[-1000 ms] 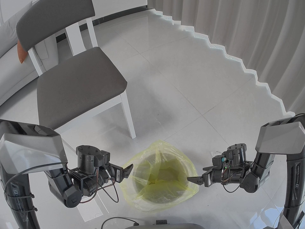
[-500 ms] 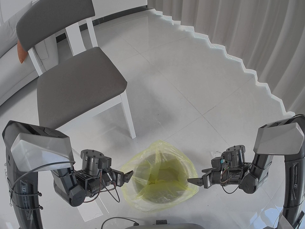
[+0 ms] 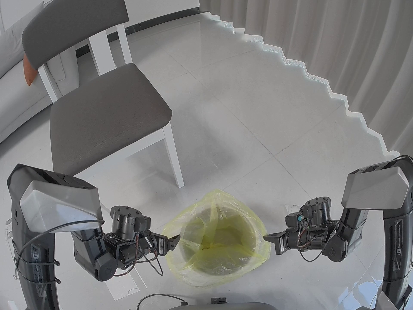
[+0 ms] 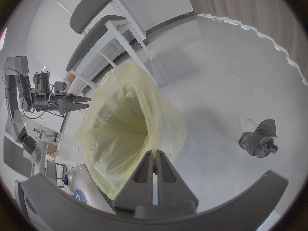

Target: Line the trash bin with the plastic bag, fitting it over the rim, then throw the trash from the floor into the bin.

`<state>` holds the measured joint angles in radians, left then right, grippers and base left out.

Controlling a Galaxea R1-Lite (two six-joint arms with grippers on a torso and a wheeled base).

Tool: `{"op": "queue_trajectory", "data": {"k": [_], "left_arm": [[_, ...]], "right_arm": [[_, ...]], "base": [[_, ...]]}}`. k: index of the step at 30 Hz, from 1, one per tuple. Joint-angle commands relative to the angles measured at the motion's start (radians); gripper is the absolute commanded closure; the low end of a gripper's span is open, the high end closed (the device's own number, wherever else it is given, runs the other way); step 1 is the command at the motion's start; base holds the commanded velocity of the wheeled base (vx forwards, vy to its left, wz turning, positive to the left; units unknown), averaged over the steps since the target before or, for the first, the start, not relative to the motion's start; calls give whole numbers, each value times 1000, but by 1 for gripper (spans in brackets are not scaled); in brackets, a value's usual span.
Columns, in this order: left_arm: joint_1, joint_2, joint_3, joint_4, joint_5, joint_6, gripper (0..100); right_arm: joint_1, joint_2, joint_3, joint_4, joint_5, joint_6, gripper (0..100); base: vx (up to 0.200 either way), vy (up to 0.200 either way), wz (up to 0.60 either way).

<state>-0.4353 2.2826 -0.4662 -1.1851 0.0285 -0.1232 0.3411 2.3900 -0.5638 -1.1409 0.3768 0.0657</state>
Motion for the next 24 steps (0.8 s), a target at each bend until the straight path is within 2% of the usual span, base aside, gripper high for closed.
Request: {"op": "queue_trajectory", "data": {"k": [1,10,11,24], "left_arm": [[-2,17,-6,1,-1,-7,0],[-3,66,-25,-11,-12,-6,0],[-5,68,-25,-11,-18,-6,100],[-8,86,-55,-19,-25,-10,100]], "right_arm": [[-10,0,5,-2,1,0,100],[-13,5,7,-2,1,-3,100],[-13,6,5,-2,1,-3,100],[-77,51,-65,36,1,-11,100]], "base": [[0,0,0],[0,0,0],[0,0,0],[0,0,0]]}}
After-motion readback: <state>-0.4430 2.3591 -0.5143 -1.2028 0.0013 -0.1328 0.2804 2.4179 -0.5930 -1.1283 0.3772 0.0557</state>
